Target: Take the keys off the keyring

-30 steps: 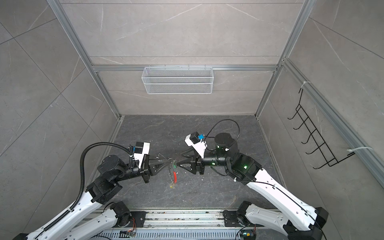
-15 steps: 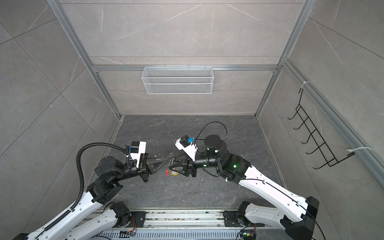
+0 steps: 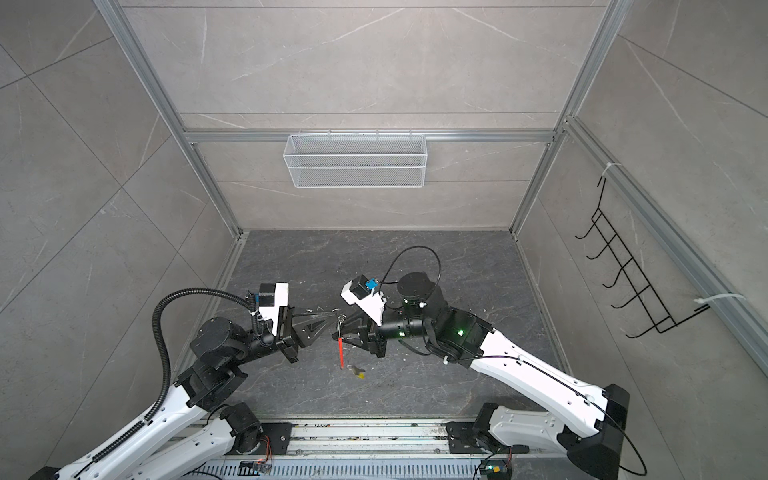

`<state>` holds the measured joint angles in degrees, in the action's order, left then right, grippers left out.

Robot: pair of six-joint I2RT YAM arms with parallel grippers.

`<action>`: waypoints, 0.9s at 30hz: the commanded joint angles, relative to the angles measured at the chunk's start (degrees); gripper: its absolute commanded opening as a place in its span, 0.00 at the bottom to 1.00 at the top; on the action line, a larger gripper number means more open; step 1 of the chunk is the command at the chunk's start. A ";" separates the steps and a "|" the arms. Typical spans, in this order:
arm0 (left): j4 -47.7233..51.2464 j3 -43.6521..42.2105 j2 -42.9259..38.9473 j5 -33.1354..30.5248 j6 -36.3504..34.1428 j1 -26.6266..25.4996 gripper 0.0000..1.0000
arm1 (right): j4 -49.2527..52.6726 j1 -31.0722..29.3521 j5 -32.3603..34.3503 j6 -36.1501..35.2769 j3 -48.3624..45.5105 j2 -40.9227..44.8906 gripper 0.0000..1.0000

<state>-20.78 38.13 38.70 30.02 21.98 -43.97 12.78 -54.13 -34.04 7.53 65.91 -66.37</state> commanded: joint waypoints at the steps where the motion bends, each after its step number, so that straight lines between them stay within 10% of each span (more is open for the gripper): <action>1: -7.02 0.56 -0.58 -2.16 1.05 0.01 0.00 | -1.44 -1.29 -1.32 0.14 0.46 -2.11 0.00; 10: -3.84 0.65 -1.64 -0.70 -0.48 -0.02 0.00 | 2.04 -1.49 1.06 -0.12 0.45 -2.28 0.03; 13: -1.03 1.33 -2.48 -0.49 -1.56 0.02 0.00 | 6.52 -1.47 3.55 -2.37 2.24 0.48 0.40; 16: 0.66 1.43 -3.19 -0.42 -2.31 -0.01 0.00 | 9.57 -1.53 6.21 -4.17 3.44 4.01 0.52; 22: -0.04 1.27 -2.82 0.92 -1.92 -0.02 0.00 | 8.15 -1.36 12.87 -4.13 5.22 8.70 0.57; 27: -1.20 1.31 -2.47 1.27 -1.43 -0.02 0.00 | 3.67 1.75 3.78 -0.69 7.85 3.73 0.56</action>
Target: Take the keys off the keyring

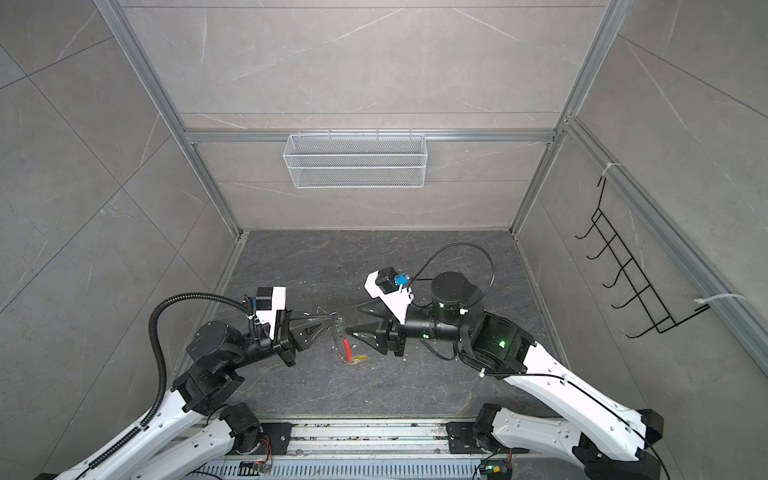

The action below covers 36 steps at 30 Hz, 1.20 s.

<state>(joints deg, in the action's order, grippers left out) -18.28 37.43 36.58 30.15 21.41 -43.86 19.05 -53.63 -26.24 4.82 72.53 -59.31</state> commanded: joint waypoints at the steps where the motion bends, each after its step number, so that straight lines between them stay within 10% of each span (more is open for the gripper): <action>1: -3.60 1.95 -0.37 0.84 -0.86 -0.14 0.00 | -3.35 1.47 -5.34 2.57 1.51 -4.29 0.55; 26: -0.30 3.15 -0.99 -1.30 -0.36 -0.17 0.00 | -5.62 2.32 -10.13 6.37 -0.95 -7.01 0.00; 29: 5.46 4.93 -1.43 -1.43 -1.18 -0.11 0.32 | 0.19 4.40 -10.17 5.26 0.26 -6.44 0.00; 36: 21.62 13.00 3.73 5.66 -3.73 -0.16 0.41 | 18.73 6.25 -10.47 -2.86 5.86 -7.85 0.00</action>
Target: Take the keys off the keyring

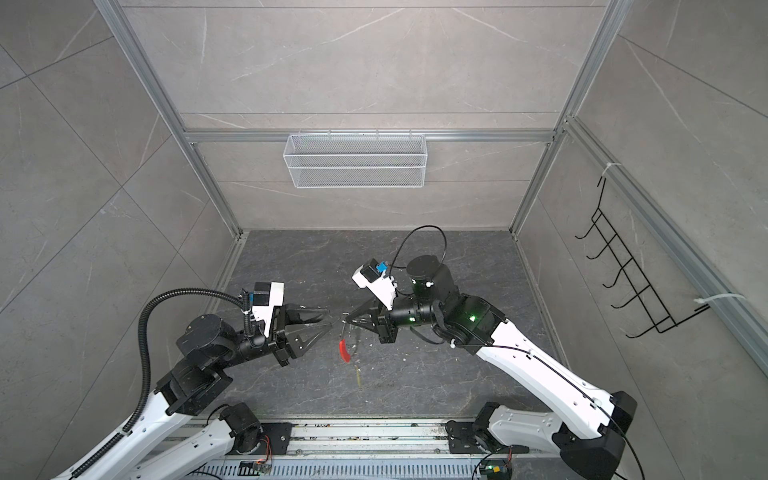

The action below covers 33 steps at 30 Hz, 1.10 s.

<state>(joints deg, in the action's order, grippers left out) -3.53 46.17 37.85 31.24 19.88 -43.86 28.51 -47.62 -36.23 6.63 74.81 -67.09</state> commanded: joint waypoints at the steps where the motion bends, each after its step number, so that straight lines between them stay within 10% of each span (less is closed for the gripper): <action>1: 8.15 5.15 3.50 5.26 -2.35 -0.11 0.41 | 10.97 0.31 -0.47 -5.53 4.44 -0.39 0.00; 33: 7.81 6.84 9.38 9.09 -2.58 -0.14 0.00 | 16.96 0.25 -3.37 -7.62 12.82 -6.50 0.00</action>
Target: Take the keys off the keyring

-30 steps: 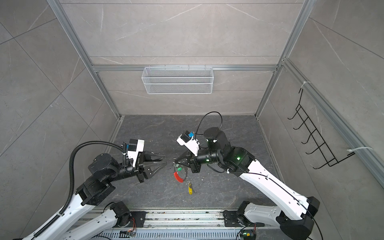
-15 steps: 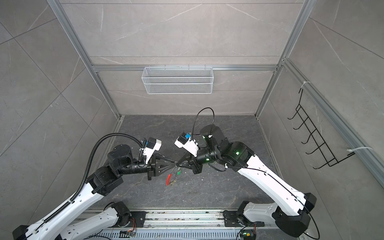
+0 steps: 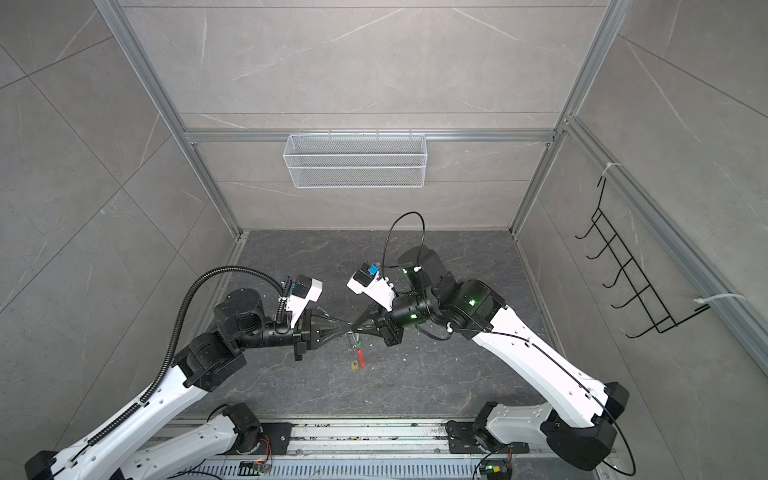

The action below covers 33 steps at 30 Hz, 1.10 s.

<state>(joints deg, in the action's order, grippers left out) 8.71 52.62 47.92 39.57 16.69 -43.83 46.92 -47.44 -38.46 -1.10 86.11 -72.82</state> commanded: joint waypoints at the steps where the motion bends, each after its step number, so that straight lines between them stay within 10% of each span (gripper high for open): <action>1: -5.43 -0.08 -0.99 0.05 0.79 -0.14 0.00 | -1.98 0.09 -0.86 0.58 1.42 -0.69 0.00; 8: -14.99 -6.92 -7.81 -6.83 1.24 -0.14 0.00 | -13.25 0.07 7.05 4.55 -6.21 6.49 0.53; 33: -21.72 -8.71 -9.69 -7.19 2.38 -0.17 0.00 | -28.78 -4.39 3.05 6.35 -16.02 7.36 0.48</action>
<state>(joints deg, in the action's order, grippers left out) -9.26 43.24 38.92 33.04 18.57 -43.90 18.55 -50.72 -35.99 5.89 68.49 -64.75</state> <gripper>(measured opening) 0.052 0.486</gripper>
